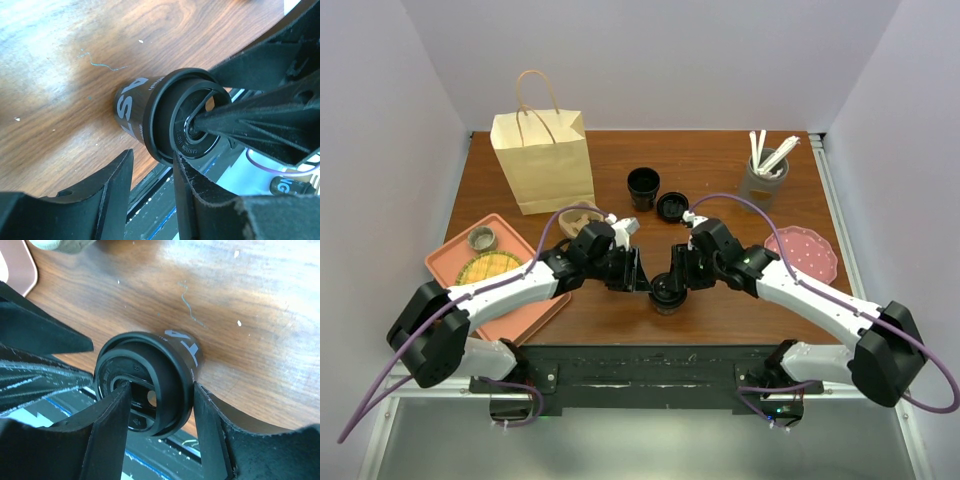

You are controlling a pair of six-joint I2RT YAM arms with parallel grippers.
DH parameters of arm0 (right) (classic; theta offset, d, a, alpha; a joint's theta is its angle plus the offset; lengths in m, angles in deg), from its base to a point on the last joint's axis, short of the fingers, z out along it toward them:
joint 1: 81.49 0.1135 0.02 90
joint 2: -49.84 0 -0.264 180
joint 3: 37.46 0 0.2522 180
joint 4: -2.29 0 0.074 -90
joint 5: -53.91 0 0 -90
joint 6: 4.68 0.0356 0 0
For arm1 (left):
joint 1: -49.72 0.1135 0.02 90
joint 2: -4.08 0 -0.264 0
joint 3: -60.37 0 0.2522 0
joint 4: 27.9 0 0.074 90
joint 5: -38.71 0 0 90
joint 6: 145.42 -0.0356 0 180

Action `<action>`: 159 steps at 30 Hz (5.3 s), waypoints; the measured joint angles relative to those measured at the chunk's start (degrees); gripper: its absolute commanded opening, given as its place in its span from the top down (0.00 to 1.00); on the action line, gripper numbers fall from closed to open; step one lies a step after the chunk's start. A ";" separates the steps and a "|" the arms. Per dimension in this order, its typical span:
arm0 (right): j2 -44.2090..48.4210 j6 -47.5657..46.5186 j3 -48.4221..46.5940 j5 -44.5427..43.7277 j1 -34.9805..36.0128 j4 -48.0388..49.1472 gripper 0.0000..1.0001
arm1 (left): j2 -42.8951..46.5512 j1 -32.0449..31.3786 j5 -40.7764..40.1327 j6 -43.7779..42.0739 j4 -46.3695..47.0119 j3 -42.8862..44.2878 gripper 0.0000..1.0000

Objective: Pack the takeout coffee

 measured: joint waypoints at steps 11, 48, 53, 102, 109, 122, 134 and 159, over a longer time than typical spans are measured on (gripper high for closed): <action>1.31 0.48 2.95 0.31 -0.35 4.92 0.51 | 0.85 0.04 -1.66 -0.57 -1.51 -0.02 0.45; 0.11 0.22 0.39 2.34 0.02 1.18 0.32 | -3.78 0.00 -0.13 -2.45 2.03 1.64 0.57; 1.92 1.05 -0.96 0.96 -0.48 -1.97 0.31 | -4.37 -0.02 -0.11 -2.43 2.27 1.99 0.57; 14.75 18.14 14.88 6.21 -3.72 6.91 0.85 | -5.57 -0.07 -0.13 -1.95 4.26 1.90 0.65; 16.33 20.39 16.35 4.48 -3.72 7.89 0.80 | -6.60 -0.07 -0.09 -1.92 5.75 2.10 0.66; 16.55 19.41 6.58 -5.95 -3.87 -2.93 0.71 | -7.39 -0.07 -0.11 -1.92 6.08 2.71 0.67; 14.12 19.82 10.34 -4.96 -3.89 3.63 0.74 | -7.65 -0.07 -0.09 -1.97 5.90 2.89 0.67; 18.47 31.93 23.41 -5.01 -4.33 19.10 0.94 | -8.83 0.04 -1.44 -1.99 5.11 3.80 0.70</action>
